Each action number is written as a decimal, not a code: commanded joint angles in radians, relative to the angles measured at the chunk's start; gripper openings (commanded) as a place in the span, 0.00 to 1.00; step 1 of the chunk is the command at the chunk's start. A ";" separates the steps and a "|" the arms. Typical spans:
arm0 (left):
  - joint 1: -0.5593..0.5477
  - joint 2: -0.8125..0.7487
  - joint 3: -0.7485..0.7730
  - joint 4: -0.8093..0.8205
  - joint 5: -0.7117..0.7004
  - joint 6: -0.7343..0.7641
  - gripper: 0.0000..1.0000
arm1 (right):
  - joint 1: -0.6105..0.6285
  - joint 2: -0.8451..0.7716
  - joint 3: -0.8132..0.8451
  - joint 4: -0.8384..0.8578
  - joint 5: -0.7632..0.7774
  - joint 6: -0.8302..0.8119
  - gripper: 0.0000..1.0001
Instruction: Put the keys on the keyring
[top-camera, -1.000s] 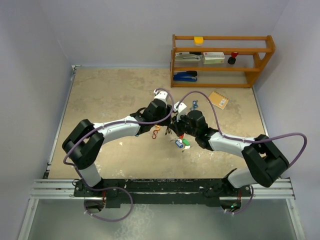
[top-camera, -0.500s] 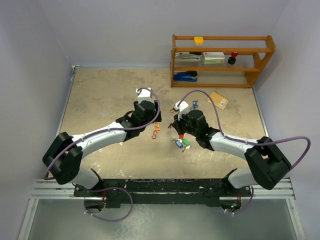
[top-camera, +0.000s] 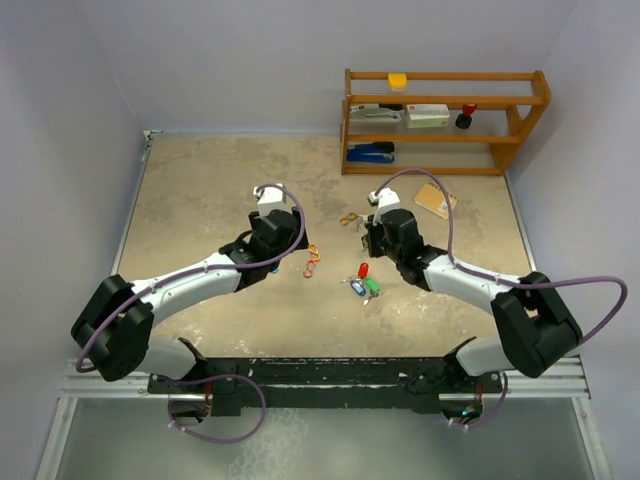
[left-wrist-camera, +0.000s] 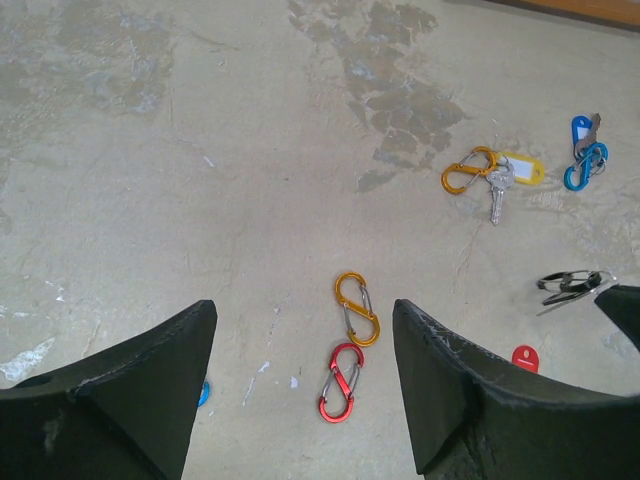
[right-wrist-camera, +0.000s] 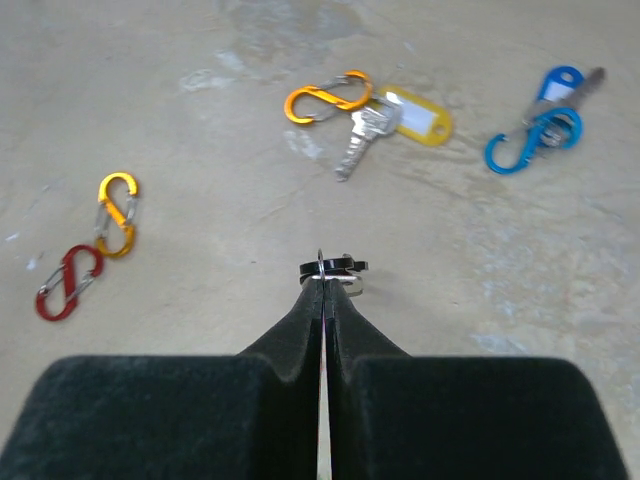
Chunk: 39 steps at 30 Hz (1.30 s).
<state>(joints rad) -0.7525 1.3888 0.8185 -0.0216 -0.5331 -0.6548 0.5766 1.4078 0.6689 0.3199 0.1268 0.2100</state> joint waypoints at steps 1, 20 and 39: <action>0.008 -0.024 -0.005 0.040 -0.024 -0.018 0.68 | -0.050 -0.031 -0.001 -0.042 0.060 0.075 0.00; 0.007 -0.004 -0.005 0.045 -0.022 -0.019 0.68 | -0.132 -0.060 -0.027 -0.142 0.136 0.143 0.51; 0.008 -0.013 -0.035 0.043 -0.017 -0.028 0.68 | 0.098 0.044 0.027 -0.212 0.097 0.321 0.46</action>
<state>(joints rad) -0.7517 1.3891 0.7921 -0.0158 -0.5331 -0.6704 0.6567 1.4429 0.6472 0.1139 0.2386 0.4603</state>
